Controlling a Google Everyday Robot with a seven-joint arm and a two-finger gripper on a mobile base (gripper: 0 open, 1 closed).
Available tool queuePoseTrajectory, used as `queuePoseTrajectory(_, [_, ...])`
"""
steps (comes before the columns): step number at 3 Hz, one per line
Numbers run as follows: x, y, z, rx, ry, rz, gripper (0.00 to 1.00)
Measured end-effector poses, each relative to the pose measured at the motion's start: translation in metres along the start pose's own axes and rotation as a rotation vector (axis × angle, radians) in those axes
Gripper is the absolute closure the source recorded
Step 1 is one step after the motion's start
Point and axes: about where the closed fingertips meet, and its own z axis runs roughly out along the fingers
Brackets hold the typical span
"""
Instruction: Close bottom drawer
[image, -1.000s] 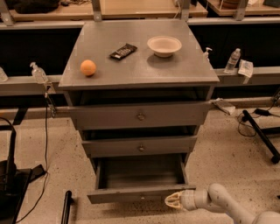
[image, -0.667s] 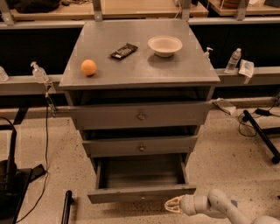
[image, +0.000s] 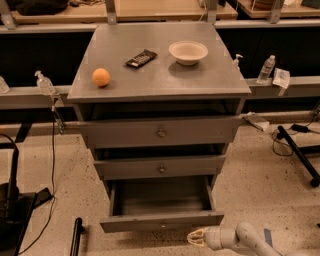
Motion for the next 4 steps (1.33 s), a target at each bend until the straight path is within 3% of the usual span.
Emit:
queuePoseTrajectory(2, [0.015,-0.030,0.027,0.078,0.020,-0.026,1.00])
queuePoseTrajectory(3, [0.019,-0.061,0.040,0.118,0.048,-0.058,1.00])
queuePoseTrajectory(4, [0.019,-0.061,0.040,0.118,0.048,-0.058,1.00])
